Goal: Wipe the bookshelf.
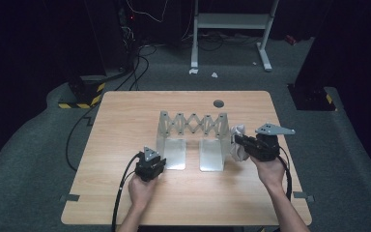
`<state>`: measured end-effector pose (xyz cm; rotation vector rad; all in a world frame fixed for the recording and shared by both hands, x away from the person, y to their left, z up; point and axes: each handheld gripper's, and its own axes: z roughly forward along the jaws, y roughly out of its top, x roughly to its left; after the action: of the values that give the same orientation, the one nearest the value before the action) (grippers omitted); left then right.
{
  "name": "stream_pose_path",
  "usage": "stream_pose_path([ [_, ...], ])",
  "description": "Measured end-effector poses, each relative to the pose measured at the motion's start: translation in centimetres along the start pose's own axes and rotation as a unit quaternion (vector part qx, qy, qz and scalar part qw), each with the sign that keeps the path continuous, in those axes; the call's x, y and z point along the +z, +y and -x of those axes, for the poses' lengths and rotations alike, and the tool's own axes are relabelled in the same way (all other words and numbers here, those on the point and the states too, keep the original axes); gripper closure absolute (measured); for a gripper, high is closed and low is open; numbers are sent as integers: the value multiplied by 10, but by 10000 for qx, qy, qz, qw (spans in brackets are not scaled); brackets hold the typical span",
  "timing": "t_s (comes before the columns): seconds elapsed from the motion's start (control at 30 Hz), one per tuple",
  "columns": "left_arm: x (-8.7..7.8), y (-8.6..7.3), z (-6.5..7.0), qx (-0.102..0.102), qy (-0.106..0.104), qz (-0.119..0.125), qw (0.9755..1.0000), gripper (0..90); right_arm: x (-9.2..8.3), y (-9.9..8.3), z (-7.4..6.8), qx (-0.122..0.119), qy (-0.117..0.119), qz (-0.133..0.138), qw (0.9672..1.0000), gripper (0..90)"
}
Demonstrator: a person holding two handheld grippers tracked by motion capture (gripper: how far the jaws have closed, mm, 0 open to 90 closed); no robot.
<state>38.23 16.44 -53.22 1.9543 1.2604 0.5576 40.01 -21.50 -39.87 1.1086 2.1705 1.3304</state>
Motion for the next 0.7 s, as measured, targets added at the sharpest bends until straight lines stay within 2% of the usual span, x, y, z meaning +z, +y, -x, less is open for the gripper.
stream_pose_path([
  [0.2,0,0,0,3,2,1,10000,701,-10,9,-6,-66,17,126,9999,837],
  [0.3,0,0,0,1,2,-1,10000,700,-12,7,-11,-116,29,116,9999,837],
  [0.4,0,0,0,2,4,-1,10000,701,-8,-1,-13,-120,32,37,9999,837],
  [0.53,0,0,0,3,-1,1,10000,701,0,-18,-13,50,100,-56,9999,837],
  [0.7,0,0,0,2,-1,-2,10000,701,14,-40,-11,228,109,-336,9991,838],
])
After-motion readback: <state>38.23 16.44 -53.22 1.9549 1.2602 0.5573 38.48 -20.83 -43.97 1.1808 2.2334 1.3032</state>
